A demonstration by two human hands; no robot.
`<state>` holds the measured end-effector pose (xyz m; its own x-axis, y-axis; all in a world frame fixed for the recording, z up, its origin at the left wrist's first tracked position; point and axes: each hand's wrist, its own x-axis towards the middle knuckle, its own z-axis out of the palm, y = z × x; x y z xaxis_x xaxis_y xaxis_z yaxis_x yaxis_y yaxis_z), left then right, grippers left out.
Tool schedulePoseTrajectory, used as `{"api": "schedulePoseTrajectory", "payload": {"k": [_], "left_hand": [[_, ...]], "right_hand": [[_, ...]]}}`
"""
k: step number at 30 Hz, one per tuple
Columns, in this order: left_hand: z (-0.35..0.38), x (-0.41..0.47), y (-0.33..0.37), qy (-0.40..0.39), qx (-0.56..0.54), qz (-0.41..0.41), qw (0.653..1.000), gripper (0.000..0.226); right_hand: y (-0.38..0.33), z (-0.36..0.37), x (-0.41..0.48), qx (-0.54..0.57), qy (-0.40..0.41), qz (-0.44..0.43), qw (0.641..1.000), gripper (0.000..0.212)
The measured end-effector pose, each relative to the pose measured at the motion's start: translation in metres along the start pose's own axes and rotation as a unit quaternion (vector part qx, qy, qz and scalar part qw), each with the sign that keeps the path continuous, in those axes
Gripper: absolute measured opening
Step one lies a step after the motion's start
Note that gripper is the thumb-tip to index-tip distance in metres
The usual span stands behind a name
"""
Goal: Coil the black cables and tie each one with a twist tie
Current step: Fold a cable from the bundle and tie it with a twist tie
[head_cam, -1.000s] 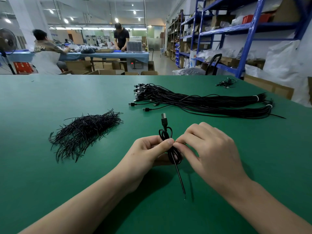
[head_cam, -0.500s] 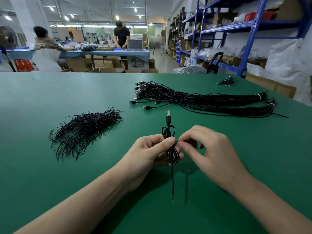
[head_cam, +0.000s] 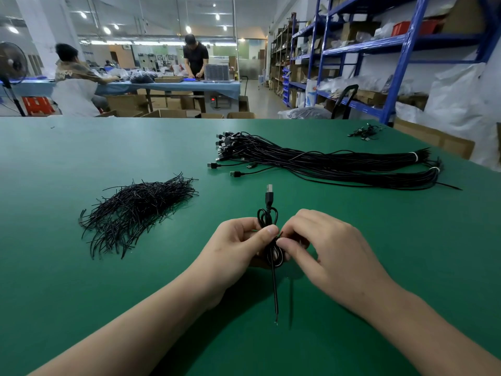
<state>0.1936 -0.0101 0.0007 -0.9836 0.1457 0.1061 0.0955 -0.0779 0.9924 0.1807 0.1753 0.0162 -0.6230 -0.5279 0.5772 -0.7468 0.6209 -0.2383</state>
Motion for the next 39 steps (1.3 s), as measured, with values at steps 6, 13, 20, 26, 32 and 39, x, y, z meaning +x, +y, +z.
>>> {"api": "schedulePoseTrajectory", "payload": {"k": [6,13,20,26,32,39], "left_hand": [[0.004,-0.003,0.000,-0.022,0.026,0.015,0.999,0.037],[0.007,-0.004,-0.004,-0.010,0.064,0.046,0.997,0.029],[0.010,-0.003,-0.003,0.062,0.151,0.117,0.980,0.014],[0.011,-0.008,0.003,0.173,0.374,0.332,0.848,0.012],[0.007,-0.003,0.009,0.164,0.539,0.504,0.654,0.017],[0.009,-0.004,0.005,0.103,0.148,0.120,0.976,0.048]], "right_hand": [[0.001,0.001,-0.001,0.008,-0.042,0.033,0.999,0.018],[0.001,0.007,-0.002,0.110,-0.063,0.106,0.986,0.035],[-0.006,0.014,0.003,0.334,-0.014,0.216,0.918,0.039],[-0.014,0.013,0.007,0.524,-0.017,0.338,0.781,0.041],[-0.014,0.008,0.003,0.510,-0.026,0.313,0.801,0.043],[-0.006,0.006,0.004,0.213,0.079,0.144,0.963,0.034]]}}
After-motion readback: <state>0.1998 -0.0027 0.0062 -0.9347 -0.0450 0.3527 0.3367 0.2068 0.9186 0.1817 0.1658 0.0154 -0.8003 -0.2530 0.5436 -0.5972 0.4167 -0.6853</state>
